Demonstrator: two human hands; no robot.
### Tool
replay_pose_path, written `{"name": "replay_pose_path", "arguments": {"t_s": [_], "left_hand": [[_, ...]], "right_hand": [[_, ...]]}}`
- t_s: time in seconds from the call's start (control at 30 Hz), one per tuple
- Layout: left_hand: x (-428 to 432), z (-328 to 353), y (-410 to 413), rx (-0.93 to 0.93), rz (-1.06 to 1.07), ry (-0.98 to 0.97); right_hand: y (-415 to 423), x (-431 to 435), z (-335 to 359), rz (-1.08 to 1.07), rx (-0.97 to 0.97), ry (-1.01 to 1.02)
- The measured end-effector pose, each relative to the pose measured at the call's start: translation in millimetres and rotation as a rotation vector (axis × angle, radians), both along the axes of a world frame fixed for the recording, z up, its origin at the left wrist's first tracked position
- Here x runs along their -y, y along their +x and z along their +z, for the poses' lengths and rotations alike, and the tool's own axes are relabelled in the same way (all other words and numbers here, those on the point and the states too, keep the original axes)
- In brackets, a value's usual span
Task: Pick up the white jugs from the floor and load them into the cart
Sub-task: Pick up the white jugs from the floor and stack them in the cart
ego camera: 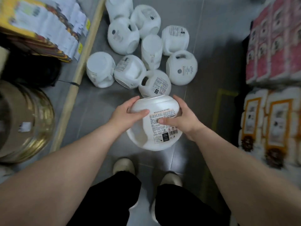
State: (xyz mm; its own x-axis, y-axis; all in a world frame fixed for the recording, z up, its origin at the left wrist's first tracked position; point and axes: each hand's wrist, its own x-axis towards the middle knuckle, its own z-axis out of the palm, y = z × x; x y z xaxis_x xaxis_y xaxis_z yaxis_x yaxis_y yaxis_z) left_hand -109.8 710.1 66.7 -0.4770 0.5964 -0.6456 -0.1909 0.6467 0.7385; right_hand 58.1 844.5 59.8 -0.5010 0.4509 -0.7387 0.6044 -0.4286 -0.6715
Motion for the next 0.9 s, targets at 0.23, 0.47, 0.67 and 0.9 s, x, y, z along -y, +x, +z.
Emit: {"name": "replay_pose_path", "arguments": {"t_s": [0.23, 0.47, 0.67, 0.9], "left_hand": [[39.6, 216.6, -33.5, -0.059, 0.015, 0.069], [82.6, 337.7, -77.0, -0.192, 0.047, 0.157], [116.5, 392.0, -105.1, -0.293, 0.242, 0.243], [154.3, 431.6, -99.8, -0.366, 0.692, 0.283]], "right_hand": [[-34.8, 29.0, 219.5, 0.069, -0.047, 0.000], [-76.5, 59.7, 335.9, 0.102, -0.167, 0.074], [-141.4, 59.1, 383.5, 0.273, -0.284, 0.183], [-221.2, 62.0, 425.1, 0.648, -0.473, 0.202]]}}
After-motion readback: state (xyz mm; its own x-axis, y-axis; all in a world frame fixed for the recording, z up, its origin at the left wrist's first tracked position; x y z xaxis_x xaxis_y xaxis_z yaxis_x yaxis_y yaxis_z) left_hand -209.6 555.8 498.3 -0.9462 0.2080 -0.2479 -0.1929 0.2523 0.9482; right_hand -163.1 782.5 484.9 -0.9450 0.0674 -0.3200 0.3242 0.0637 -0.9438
